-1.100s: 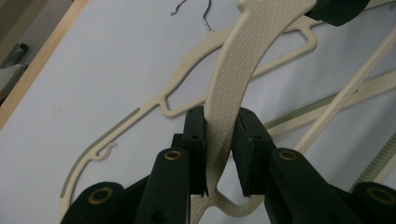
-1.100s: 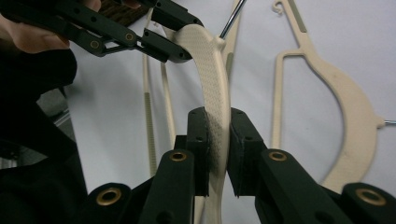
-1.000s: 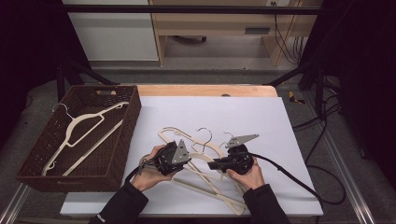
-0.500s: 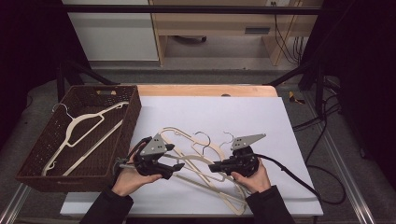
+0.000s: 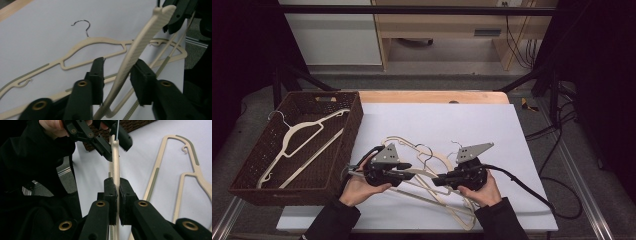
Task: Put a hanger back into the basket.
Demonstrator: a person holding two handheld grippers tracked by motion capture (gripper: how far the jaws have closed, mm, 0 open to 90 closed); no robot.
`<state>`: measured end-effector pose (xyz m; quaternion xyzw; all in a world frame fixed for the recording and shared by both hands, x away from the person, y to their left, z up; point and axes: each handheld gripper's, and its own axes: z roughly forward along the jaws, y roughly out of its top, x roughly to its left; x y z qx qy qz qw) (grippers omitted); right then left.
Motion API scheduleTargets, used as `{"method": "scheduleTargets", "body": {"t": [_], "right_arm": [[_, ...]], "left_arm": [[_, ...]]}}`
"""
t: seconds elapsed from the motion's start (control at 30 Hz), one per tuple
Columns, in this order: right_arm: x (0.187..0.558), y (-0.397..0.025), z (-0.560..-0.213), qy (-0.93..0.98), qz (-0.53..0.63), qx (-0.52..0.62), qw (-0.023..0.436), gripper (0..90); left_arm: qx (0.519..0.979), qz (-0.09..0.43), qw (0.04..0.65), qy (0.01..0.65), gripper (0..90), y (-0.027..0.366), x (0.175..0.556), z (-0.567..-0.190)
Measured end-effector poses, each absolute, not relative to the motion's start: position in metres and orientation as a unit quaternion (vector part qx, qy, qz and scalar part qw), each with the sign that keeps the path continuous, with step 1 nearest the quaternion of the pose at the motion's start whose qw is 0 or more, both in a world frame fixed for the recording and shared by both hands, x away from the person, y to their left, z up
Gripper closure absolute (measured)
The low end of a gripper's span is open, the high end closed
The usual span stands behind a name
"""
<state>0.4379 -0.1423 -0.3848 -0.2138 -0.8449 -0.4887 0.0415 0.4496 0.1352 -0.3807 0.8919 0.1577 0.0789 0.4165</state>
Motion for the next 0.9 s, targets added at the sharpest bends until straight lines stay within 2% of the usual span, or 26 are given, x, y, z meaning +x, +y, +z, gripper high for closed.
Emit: {"method": "scheduleTargets", "body": {"t": [0.2, 0.3, 0.57, 0.9], "right_arm": [[0.438, -0.142, -0.386, -0.846, -0.489, -0.21, 0.033, 84.8], [0.436, -0.142, -0.385, -0.842, -0.494, -0.216, -0.015, 78.4], [0.434, -0.145, -0.381, -0.826, -0.508, -0.229, -0.085, 61.9], [0.421, -0.171, -0.371, -0.795, -0.529, -0.255, -0.155, 39.0]], "left_arm": [[0.9, 0.089, 0.402, 0.145, 73.7, 0.137, 0.443, -0.378], [0.898, 0.08, 0.406, 0.148, 79.1, 0.136, 0.439, -0.377], [0.888, 0.059, 0.425, 0.166, 85.0, 0.131, 0.429, -0.373], [0.873, 0.093, 0.437, 0.197, 86.6, 0.136, 0.425, -0.368]]}}
